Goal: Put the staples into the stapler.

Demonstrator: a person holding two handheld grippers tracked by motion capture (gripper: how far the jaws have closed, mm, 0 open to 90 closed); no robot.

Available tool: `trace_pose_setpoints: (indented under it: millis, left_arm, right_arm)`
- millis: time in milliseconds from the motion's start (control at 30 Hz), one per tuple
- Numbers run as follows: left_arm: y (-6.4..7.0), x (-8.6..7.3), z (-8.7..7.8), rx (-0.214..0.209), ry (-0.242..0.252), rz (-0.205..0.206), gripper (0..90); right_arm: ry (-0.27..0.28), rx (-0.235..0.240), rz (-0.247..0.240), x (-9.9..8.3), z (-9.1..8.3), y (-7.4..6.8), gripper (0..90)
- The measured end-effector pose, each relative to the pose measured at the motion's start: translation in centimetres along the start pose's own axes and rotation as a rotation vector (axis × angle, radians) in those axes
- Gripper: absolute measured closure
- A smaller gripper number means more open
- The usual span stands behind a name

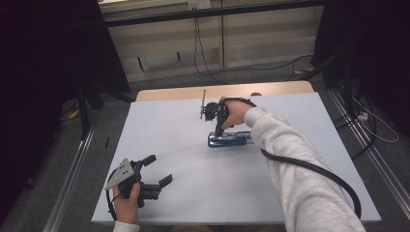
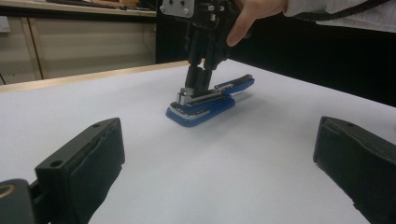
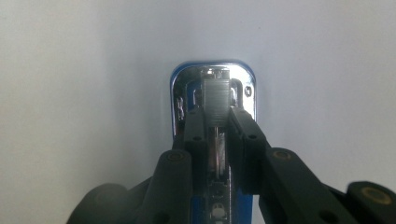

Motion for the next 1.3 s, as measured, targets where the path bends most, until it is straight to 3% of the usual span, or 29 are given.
trace_pose_setpoints:
  millis: [300, 367, 467, 767, 900, 933, 1000, 1300]
  left_arm:
    - [0.1, 0.0, 0.0, -0.003, -0.001, -0.006, 2.1]
    - [0.0, 0.0, 0.0, -0.002, -0.004, -0.001, 2.1]
    - [0.0, -0.1, 0.0, -0.003, -0.006, -0.003, 2.1]
    - [0.0, -0.1, 0.5, -0.007, -0.013, -0.010, 2.1]
    - [0.3, -0.3, 0.8, -0.017, -0.027, -0.016, 2.1]
    - [0.3, -0.3, 0.9, -0.018, -0.030, -0.014, 2.1]
    - [0.2, -0.2, 1.1, -0.017, -0.035, -0.010, 2.1]
    - [0.0, -0.1, 2.1, -0.014, -0.061, -0.013, 2.0]
  right_arm:
    - [0.006, -0.002, -0.006, 0.4, 0.3, 0.1, 77.2]
    - [0.020, -0.004, 0.004, 0.5, 0.4, 0.2, 68.5]
    - [0.036, -0.009, 0.012, 0.5, 0.3, 0.1, 64.7]
    - [0.155, -0.016, 0.067, -0.7, -1.1, 0.0, 52.3]
    - [0.233, -0.030, 0.091, -1.7, -1.7, 0.1, 45.7]
    - [0.254, -0.029, 0.126, -2.0, -1.8, 0.1, 44.5]
    - [0.271, -0.038, 0.116, -2.7, -2.0, 0.2, 43.1]
    - [0.368, -0.040, 0.178, -5.1, -2.5, 0.0, 33.5]
Point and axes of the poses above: each handheld gripper's, and its own axes: z roughly forward along the jaws, x roughly out of its top, y roughly to its right, the point moved 8 cm from there along z, roughly forward along the jaws, and after that the axes turned 6 degrees about x, right-handed, at the moved point
